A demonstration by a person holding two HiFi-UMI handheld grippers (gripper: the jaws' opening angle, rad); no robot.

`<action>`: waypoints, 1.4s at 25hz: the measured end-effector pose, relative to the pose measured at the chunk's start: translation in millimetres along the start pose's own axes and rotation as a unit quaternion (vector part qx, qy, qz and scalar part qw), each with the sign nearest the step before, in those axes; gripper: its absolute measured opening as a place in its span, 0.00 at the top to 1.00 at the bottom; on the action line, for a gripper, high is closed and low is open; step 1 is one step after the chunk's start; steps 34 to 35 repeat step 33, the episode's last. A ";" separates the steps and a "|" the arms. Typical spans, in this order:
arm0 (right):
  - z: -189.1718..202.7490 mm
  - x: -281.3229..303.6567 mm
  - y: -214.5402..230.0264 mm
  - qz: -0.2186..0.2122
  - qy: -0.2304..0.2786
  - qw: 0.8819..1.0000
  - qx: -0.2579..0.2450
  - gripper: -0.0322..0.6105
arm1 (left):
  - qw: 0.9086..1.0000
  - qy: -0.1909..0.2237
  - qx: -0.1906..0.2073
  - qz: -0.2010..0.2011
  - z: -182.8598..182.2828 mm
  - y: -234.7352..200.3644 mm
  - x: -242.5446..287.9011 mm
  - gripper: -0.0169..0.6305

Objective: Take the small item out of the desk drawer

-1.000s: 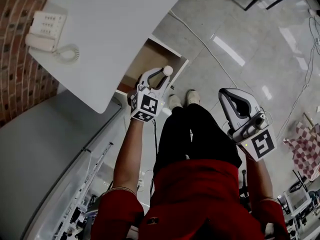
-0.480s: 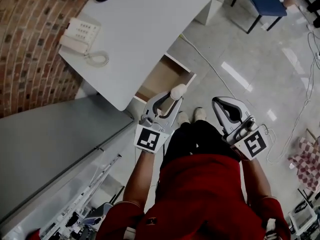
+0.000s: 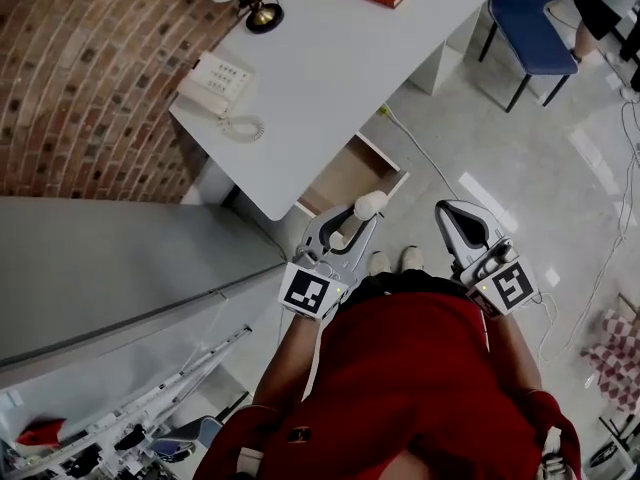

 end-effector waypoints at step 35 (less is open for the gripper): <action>-10.2 -22.4 -15.0 0.028 0.009 0.999 -0.033 0.93 | 1.000 0.006 -0.020 0.018 3.9 7.0 -20.4 0.80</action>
Point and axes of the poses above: the fingertips, and each gripper's own axes: x forward along the fingers, y to its right, z out of its underside, the point moved 1 cm from there along -x, backward along the fingers, and after that the axes turned 14 degrees about z, right-handed, at the moved point
